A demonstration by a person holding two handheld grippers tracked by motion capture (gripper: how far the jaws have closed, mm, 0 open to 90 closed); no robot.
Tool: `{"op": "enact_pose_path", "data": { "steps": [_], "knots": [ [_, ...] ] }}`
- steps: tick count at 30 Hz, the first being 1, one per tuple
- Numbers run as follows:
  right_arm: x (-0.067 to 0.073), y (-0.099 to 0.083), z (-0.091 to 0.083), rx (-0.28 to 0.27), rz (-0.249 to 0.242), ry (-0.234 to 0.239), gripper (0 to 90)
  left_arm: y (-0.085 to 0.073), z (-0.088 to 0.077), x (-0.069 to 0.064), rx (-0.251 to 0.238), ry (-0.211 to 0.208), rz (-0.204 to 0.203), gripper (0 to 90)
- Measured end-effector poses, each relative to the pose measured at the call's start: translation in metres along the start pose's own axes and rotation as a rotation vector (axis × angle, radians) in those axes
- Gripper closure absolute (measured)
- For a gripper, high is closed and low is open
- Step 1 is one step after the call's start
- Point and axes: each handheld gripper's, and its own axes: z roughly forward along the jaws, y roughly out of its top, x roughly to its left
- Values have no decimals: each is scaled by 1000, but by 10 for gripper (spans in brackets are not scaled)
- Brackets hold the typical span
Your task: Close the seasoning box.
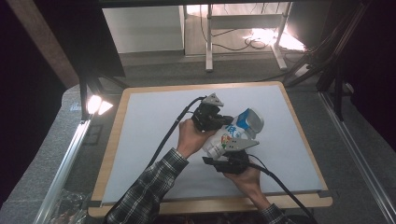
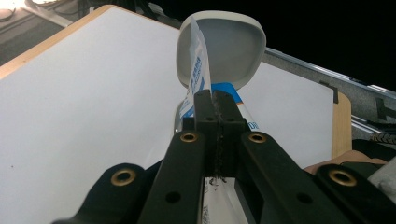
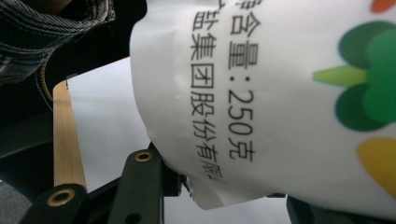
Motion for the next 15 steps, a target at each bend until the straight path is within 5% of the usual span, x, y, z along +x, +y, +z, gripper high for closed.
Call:
{"op": "enact_pose_path", "data": {
  "steps": [15],
  "knots": [
    [2, 1, 1, 5, -16, -4, 598, 1, -1, -1, 3, 4, -2, 900]
  ]
}}
